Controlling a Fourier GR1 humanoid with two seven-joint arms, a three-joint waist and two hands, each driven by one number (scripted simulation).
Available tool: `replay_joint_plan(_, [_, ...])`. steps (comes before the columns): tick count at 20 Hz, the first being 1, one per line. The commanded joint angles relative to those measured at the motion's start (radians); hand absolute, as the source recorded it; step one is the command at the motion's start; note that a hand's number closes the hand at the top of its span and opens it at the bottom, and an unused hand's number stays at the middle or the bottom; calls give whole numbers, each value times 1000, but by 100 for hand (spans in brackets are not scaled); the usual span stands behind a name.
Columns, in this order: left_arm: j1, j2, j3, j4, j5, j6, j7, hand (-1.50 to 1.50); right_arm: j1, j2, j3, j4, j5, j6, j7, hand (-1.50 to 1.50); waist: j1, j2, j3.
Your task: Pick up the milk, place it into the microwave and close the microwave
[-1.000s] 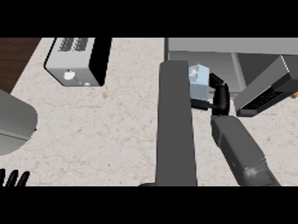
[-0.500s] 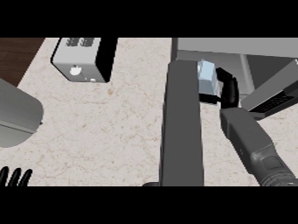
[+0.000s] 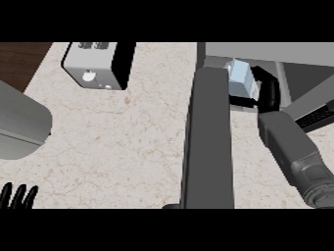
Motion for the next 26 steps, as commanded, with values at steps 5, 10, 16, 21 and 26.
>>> replay_joint_plan(5, [-27, -2, -2, 18, -2, 1, 6, -150, -51, 10, -66, -20, -42, -58, -76, 150, 14, 8, 1])
replay_joint_plan(10, [-39, 16, 1, 25, -10, -5, 19, -150, -72, -42, -57, 7, -4, -209, -61, 150, 29, 17, 0])
replay_joint_plan(16, [-51, 17, 13, 43, 1, -3, 24, -150, -98, -34, -75, 9, 0, -305, -51, 150, 37, 16, 0])
replay_joint_plan(21, [-62, 16, 5, 33, -9, -7, 14, -150, 8, -119, -59, 159, 45, -456, 94, 150, 32, 52, -14])
replay_joint_plan(26, [-104, 34, 10, 53, -17, -14, 19, -150, 34, -84, 33, 165, 136, -614, 269, -150, 73, 48, -10])
